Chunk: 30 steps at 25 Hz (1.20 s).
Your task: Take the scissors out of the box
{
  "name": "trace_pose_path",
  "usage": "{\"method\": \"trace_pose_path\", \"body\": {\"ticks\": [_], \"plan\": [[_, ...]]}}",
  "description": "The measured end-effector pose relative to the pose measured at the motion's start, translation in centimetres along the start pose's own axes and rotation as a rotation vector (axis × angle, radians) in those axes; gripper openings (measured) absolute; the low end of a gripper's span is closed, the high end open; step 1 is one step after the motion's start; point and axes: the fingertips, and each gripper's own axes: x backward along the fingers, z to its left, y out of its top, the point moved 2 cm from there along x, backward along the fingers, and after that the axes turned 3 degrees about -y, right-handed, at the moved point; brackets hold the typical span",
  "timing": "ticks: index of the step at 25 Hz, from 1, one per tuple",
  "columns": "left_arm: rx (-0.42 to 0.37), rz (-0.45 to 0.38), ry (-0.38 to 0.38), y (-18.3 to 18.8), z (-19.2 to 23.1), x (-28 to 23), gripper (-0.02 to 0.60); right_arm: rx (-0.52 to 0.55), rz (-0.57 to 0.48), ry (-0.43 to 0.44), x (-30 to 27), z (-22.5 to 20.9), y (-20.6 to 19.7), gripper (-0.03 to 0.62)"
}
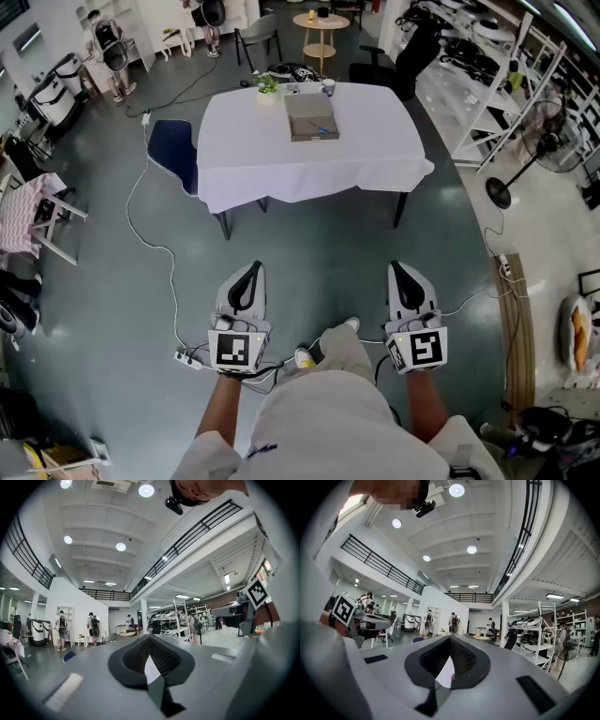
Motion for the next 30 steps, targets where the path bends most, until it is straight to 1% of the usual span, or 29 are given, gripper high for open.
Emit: {"method": "trace_pose_path", "body": {"ticks": [4, 7, 9, 15, 19, 24, 26, 30], "plan": [[-0.027, 0.026, 0.059, -0.9, -0.3, -0.2, 0.001, -0.008, 0.010, 0.008, -0.6, -2.2, -1.2, 0.003], [0.007, 0.026, 0.102, -1.0, 0.3, -0.3, 0.000, -0.019, 0.017, 0.009, -0.9, -2.6, -1.5, 0.003], [0.023, 0.023, 0.104, -0.9, 0.3, -0.1, 0.001, -0.018, 0.015, 0.017, -1.2, -2.4, -1.4, 0.003], [0.004, 0.028, 0.091, -1.2, 0.2, 0.3, 0.000, -0.019, -0.025, 0.033, -1.8, -2.0, -0.5, 0.003], [0.013, 0.044, 0.106, -2.0, 0.8, 0.4, 0.001, 0.012, -0.048, 0.030, -2.0, -2.0, 0.1, 0.004], [-0.005, 0.046, 0.104, -2.0, 0.7, 0.9, 0.002, 0.032, -0.055, 0.021, -1.7, -2.3, 0.2, 0.007], [-0.009, 0.053, 0.105, -2.3, 1.0, 1.5, 0.002, 0.048, -0.045, 0.016, -1.6, -2.1, 0.3, 0.035], [-0.009, 0.096, 0.125, -3.7, 1.7, 3.0, 0.002, 0.077, -0.033, 0.028, -1.4, -1.7, 0.4, 0.079]]}}
